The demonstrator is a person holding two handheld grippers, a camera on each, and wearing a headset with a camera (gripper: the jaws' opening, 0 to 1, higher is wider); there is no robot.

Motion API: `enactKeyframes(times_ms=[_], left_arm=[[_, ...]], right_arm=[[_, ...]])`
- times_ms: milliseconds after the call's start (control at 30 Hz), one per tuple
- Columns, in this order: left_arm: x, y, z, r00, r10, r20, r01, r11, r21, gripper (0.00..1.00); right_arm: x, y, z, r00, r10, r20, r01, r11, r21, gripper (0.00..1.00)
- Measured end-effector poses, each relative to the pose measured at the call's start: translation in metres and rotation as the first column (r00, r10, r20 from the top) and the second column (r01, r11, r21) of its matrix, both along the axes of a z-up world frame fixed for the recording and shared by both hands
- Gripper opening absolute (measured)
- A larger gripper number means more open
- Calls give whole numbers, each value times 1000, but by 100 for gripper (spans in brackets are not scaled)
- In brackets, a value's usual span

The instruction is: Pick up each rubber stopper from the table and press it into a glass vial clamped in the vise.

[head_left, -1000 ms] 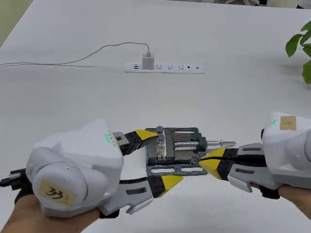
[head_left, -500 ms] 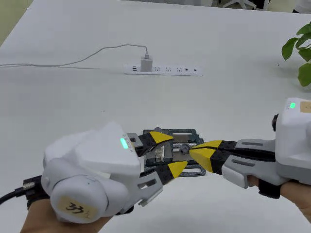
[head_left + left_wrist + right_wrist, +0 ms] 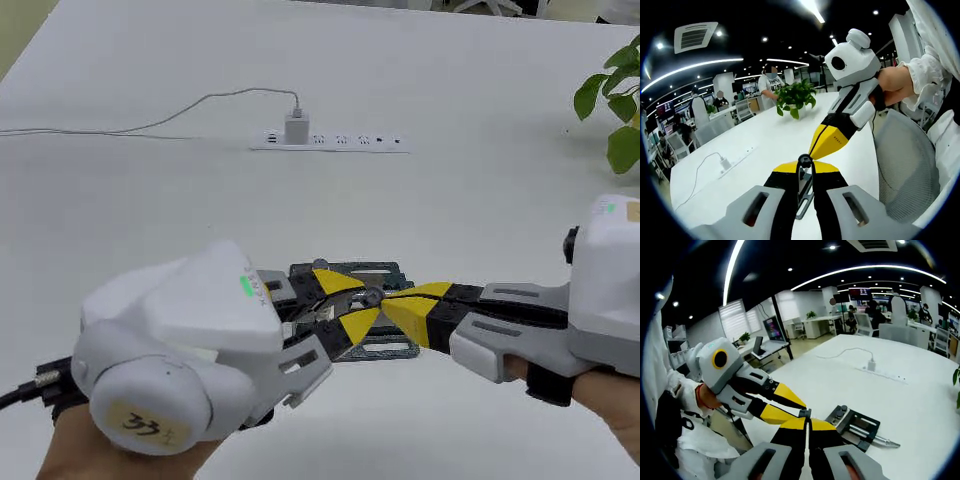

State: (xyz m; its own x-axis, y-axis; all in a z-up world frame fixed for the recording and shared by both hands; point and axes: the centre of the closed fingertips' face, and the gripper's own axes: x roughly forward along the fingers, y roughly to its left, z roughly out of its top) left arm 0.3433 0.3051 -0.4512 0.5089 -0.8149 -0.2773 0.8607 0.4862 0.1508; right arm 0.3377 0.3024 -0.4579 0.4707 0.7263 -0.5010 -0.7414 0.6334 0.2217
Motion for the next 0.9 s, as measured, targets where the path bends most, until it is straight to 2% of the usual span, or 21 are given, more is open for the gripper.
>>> enactKeyframes(times_ms=[233,367,667,900], left_arm=[[0,1,0,1000,5,0,-5,1000,-7,5],[0,1,0,1000,3,-14,-3,1000,-18,4],[-1,3,2,994,-6,-108,-6,994,-107,3],[-3,5,4,988,-27,-153,3,988,-155,3]], right_arm=[[0,2,1,1000,3,0,-3,1000,3,0],[-1,1,1,1000,8,3,-8,1000,0,0],[-3,1,3,997,59,48,-57,998,-24,0],[-6,2,6,995,83,62,-82,996,-26,0]])
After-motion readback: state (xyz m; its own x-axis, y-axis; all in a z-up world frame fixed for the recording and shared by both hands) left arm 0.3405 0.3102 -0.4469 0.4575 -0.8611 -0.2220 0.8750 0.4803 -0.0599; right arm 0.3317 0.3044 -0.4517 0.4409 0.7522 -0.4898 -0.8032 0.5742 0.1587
